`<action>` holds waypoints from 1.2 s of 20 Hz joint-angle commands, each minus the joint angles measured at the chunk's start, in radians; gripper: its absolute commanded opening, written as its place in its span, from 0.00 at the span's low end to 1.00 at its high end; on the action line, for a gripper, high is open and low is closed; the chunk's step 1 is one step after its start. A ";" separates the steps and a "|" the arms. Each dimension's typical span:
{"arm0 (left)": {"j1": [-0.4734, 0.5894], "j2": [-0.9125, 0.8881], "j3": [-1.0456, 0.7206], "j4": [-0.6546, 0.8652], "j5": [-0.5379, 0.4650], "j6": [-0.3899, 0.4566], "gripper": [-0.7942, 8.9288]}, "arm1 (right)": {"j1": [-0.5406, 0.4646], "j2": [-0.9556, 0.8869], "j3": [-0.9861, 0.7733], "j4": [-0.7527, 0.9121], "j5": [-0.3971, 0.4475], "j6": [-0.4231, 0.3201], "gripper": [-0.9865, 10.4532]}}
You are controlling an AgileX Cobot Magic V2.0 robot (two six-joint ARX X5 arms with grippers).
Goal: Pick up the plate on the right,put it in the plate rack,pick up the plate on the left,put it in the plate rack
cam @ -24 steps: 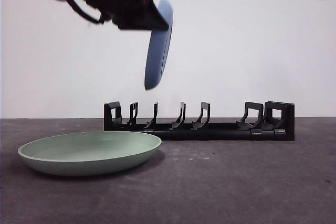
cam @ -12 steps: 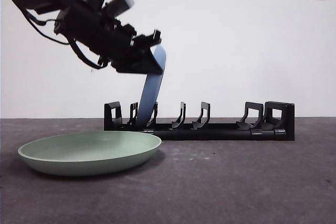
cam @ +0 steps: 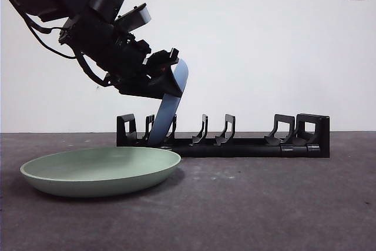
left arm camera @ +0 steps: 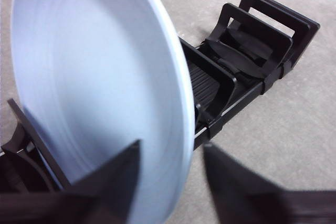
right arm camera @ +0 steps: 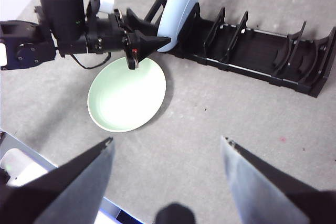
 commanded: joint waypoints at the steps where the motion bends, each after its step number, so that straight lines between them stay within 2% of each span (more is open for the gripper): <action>1: -0.003 -0.005 -0.002 0.002 0.000 0.004 0.34 | 0.001 0.009 -0.007 -0.007 -0.002 -0.011 0.39; 7: -0.003 -0.102 -0.002 -0.063 0.052 0.004 0.34 | 0.001 0.011 -0.007 -0.006 0.001 -0.011 0.39; 12: -0.003 -0.302 -0.002 -0.230 0.080 0.017 0.34 | 0.001 0.045 -0.007 0.001 -0.002 -0.010 0.39; 16: -0.005 -0.536 -0.002 -0.455 0.103 0.113 0.35 | 0.002 0.126 -0.007 0.029 -0.047 -0.010 0.39; 18: -0.014 -0.658 -0.002 -0.597 0.102 0.194 0.45 | 0.008 0.184 -0.007 0.053 -0.079 -0.010 0.39; 21: -0.024 -0.826 -0.002 -0.809 0.093 0.290 0.51 | 0.071 0.298 -0.007 0.091 -0.082 -0.001 0.39; 24: -0.024 -0.947 -0.002 -0.956 0.093 0.330 0.51 | 0.152 0.423 -0.007 0.144 -0.078 0.015 0.39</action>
